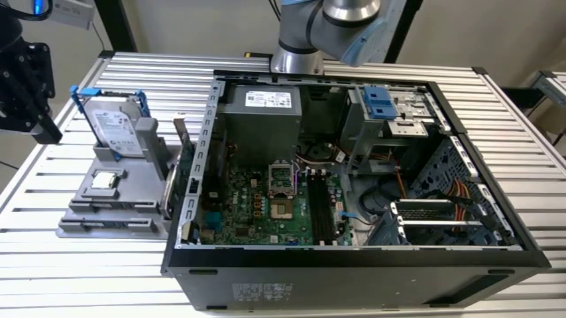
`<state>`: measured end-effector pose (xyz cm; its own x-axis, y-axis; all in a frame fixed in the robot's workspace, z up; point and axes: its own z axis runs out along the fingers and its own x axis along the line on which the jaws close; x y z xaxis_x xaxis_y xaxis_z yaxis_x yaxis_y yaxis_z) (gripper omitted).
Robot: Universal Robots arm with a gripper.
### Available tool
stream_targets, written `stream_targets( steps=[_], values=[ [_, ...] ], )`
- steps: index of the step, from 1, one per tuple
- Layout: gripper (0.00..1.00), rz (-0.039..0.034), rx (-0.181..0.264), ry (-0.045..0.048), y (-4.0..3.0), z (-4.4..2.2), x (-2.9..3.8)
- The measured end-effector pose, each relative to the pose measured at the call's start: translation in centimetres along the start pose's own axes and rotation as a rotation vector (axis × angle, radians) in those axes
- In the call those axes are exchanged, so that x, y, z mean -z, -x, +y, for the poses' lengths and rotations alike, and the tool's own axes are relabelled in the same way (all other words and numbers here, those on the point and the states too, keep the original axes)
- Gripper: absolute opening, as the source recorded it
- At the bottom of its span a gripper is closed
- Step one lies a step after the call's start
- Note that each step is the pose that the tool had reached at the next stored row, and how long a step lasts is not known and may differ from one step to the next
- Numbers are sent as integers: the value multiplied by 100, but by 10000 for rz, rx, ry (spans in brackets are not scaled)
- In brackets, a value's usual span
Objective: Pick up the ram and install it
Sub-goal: 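Pick up the ram and move it above insertion slot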
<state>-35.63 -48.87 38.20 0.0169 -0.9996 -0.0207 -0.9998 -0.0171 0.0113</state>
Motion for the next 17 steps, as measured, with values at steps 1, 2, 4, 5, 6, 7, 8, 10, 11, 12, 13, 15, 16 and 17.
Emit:
stream_targets(
  steps=[1,2,4,5,6,7,8,10,11,12,13,15,16,17],
  values=[
    [0,0,0,0,0,0,0],
    [0,0,0,0,0,0,0],
    [0,0,0,0,0,0,0],
    [0,-1,0,-1,-1,0,-1],
    [0,0,0,-1,-1,0,-1],
    [0,-1,0,0,-1,0,-1],
    [0,0,0,0,-1,0,-1],
    [0,0,0,0,-1,0,-1],
    [0,0,0,0,-1,0,-1],
    [0,0,0,0,-1,0,-1],
    [100,0,0,0,-1,0,-1],
    [100,0,0,0,-1,0,-1],
    [100,0,0,0,-1,0,-2],
    [100,0,0,0,-1,0,-1]
  ],
)
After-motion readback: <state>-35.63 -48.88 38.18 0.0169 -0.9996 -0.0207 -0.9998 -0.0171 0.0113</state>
